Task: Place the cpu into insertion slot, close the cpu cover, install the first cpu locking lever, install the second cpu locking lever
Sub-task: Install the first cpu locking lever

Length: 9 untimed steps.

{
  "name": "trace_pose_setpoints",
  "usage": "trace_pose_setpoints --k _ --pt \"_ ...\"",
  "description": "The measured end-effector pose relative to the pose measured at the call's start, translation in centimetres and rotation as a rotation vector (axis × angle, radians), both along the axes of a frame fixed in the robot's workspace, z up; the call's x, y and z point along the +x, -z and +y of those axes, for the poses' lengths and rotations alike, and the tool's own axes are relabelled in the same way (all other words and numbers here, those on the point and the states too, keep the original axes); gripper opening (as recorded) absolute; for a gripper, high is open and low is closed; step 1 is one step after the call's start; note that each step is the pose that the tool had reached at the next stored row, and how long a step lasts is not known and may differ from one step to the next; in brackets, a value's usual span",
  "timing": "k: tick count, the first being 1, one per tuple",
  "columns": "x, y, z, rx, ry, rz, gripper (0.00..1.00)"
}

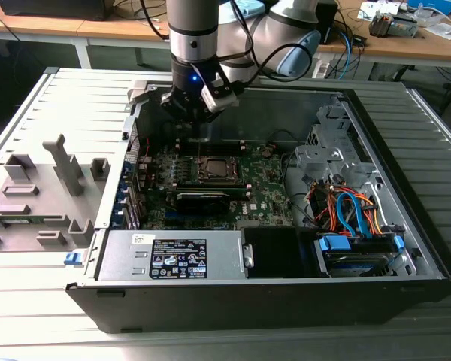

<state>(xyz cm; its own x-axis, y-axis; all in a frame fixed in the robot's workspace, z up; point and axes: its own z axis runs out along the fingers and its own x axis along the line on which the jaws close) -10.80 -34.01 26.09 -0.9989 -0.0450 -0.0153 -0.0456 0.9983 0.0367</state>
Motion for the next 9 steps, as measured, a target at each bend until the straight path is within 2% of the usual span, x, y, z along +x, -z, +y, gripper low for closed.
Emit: trace_pose_setpoints --k 9 --pt "0.38 0.01 0.0 0.0 0.0 0.0 0.11"
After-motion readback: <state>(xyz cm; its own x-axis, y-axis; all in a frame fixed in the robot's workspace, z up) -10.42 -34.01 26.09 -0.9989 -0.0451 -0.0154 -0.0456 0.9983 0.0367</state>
